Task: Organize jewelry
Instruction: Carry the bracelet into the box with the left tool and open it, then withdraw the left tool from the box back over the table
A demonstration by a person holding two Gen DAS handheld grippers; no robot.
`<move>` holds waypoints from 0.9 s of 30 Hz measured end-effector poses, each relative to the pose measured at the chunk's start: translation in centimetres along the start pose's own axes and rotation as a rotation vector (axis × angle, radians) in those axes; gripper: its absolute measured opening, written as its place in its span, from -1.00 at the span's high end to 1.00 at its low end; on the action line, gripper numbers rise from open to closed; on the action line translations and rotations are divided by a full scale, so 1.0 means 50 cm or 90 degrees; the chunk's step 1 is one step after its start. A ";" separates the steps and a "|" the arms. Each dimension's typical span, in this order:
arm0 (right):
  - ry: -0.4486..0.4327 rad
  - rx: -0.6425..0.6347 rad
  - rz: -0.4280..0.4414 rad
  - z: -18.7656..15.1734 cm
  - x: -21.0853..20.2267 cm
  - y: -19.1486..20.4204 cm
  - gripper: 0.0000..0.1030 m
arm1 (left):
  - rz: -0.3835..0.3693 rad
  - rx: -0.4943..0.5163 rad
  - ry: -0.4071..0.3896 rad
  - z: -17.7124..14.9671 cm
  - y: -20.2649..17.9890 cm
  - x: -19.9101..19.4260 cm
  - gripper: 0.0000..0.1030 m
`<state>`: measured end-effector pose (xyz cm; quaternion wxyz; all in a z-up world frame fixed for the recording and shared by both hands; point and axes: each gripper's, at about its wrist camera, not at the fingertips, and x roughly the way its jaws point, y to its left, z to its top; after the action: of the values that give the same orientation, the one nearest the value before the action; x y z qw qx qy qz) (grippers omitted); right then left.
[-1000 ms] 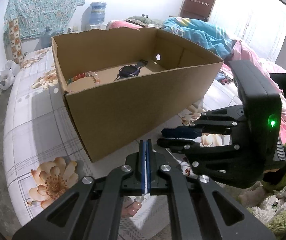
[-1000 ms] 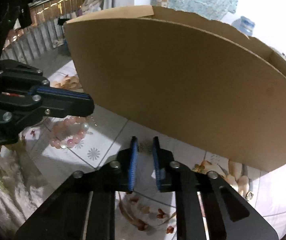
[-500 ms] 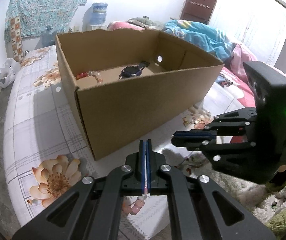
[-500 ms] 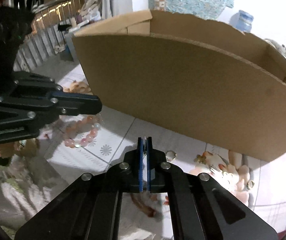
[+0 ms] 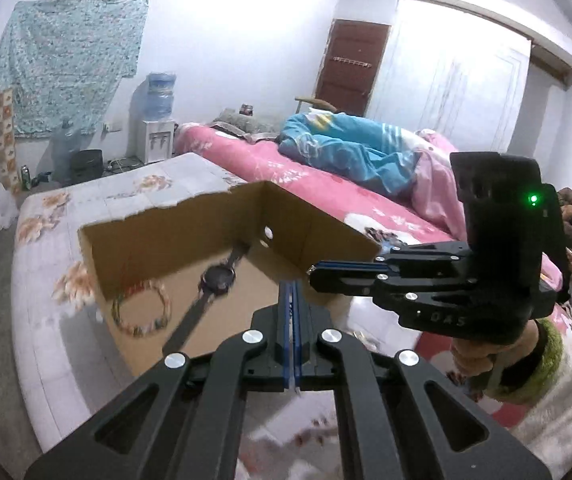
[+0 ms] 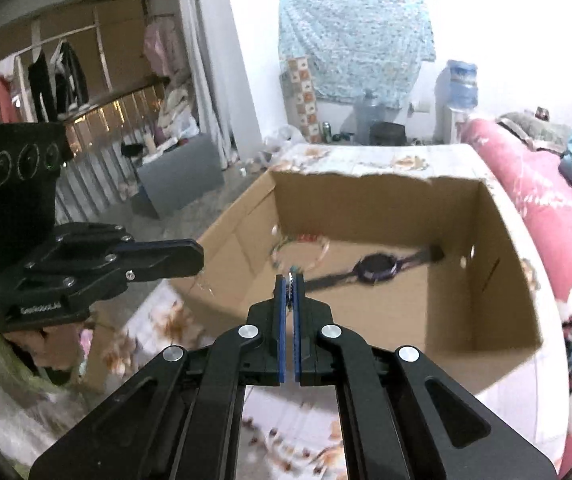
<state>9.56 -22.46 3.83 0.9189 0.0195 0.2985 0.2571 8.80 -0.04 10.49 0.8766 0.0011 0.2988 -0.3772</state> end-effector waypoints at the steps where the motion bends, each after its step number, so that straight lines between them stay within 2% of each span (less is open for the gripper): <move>1: 0.010 0.007 -0.002 0.007 0.011 -0.006 0.98 | -0.001 -0.008 0.011 0.010 0.007 0.017 0.98; 4: 0.044 0.025 -0.019 0.024 0.057 -0.042 0.97 | -0.004 -0.049 0.063 0.032 0.036 0.091 0.98; 8: 0.092 0.055 -0.063 0.031 0.104 -0.105 0.87 | -0.012 -0.061 0.105 0.049 0.038 0.171 0.97; 11: 0.095 0.086 -0.077 0.023 0.098 -0.143 0.67 | -0.001 -0.084 0.126 0.051 0.042 0.212 0.95; 12: 0.089 0.095 -0.075 0.023 0.089 -0.149 0.54 | 0.001 -0.095 0.132 0.051 0.044 0.218 0.88; 13: 0.075 0.106 -0.068 0.022 0.073 -0.156 0.47 | -0.001 -0.104 0.131 0.050 0.046 0.217 0.75; 15: 0.048 0.114 -0.064 0.021 0.042 -0.163 0.40 | -0.003 -0.120 0.117 0.048 0.050 0.207 0.67; 22: -0.029 0.154 -0.064 0.004 -0.065 -0.194 0.34 | 0.003 -0.124 0.071 0.052 0.042 0.144 0.66; 27: -0.068 0.176 -0.054 -0.030 -0.129 -0.179 0.27 | -0.006 -0.116 0.038 0.046 0.030 0.088 0.59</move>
<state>8.41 -33.53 4.40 0.9320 0.1466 0.2825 0.1735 13.34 -2.41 9.74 0.8618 -0.0688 0.3580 -0.3527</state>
